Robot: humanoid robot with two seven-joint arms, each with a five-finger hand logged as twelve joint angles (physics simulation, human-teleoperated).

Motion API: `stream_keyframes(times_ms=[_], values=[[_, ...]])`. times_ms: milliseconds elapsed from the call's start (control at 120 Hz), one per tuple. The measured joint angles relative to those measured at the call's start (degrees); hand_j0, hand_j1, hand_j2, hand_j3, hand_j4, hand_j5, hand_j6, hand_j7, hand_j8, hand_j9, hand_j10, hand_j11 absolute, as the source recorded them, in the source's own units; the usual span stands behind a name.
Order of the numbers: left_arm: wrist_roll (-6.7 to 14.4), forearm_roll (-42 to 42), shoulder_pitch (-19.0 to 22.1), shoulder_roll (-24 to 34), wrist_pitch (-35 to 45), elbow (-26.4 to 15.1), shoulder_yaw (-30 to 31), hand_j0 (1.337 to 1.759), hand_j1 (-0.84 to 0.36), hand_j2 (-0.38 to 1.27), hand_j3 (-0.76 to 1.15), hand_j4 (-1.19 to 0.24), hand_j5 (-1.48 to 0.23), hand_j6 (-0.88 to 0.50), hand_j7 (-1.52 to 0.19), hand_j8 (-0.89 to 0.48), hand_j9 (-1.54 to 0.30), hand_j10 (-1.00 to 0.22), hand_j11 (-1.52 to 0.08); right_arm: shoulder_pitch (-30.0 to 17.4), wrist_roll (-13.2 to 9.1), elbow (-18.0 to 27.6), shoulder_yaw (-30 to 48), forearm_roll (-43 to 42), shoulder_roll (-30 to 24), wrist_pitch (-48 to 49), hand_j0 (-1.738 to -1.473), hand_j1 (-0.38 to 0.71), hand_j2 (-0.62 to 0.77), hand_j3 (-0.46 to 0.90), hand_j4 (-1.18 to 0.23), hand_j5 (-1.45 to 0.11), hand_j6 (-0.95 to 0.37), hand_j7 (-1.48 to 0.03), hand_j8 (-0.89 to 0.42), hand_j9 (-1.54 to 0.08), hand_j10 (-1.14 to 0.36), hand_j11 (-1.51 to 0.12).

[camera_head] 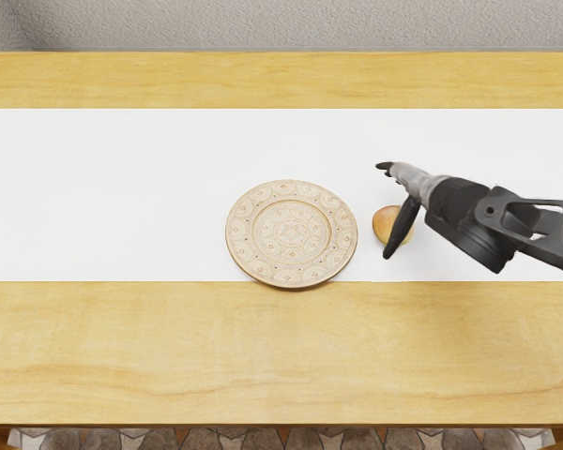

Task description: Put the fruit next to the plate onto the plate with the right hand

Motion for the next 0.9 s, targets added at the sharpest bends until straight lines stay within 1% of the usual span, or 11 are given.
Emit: stream_keyframes(times_ms=[167, 417, 583, 683, 900], values=[[0.0, 0.0, 0.0, 0.0, 0.0, 0.01, 0.0, 1.658, 0.06, 0.05, 0.0, -0.25, -0.32, -0.25, -0.32, -0.25, -0.32, -0.25, -0.32, 0.03, -0.01, 2.61, -2.23, -0.09, -0.26, -3.9, -1.658, -0.31, -0.01, 0.0, -0.04, -0.05, -0.04, -0.05, -0.04, -0.05, -0.04, -0.05], [0.0, 0.0, 0.0, 0.0, 0.0, -0.01, 0.0, 1.658, 0.06, 0.05, 0.0, -0.25, -0.32, -0.25, -0.32, -0.25, -0.32, -0.25, -0.32, 0.18, -0.01, 4.58, -2.98, -2.14, -1.34, -6.52, -1.658, -0.3, -0.01, 0.0, -0.04, -0.05, -0.04, -0.05, -0.04, -0.05, -0.04, -0.05], [0.0, 0.0, 0.0, 0.0, 0.0, 0.0, 0.0, 1.658, 0.06, 0.05, 0.0, -0.25, -0.32, -0.25, -0.32, -0.25, -0.32, -0.25, -0.32, 0.12, -0.01, 5.05, -3.05, -2.32, -1.54, -6.92, -1.658, -0.3, -0.01, 0.0, -0.04, -0.05, -0.04, -0.05, -0.04, -0.05, -0.04, -0.05], [0.0, 0.0, 0.0, 0.0, 0.0, 0.0, 0.0, 1.658, 0.06, 0.05, 0.0, -0.25, -0.32, -0.25, -0.32, -0.25, -0.32, -0.25, -0.32, 0.01, -0.01, 5.13, -3.14, -2.22, -1.55, -6.98, -1.658, -0.26, -0.01, 0.0, -0.08, -0.1, -0.08, -0.1, -0.08, -0.1, -0.08, -0.1], [0.0, 0.0, 0.0, 0.0, 0.0, 0.01, 0.0, 1.658, 0.06, 0.05, 0.0, -0.25, -0.32, -0.25, -0.32, -0.25, -0.32, -0.25, -0.32, -0.05, -0.01, 5.81, -3.71, -2.16, -1.56, -7.01, -1.658, -0.11, -0.04, 0.0, -0.2, -0.26, -0.2, -0.26, -0.2, -0.26, -0.2, -0.26]])
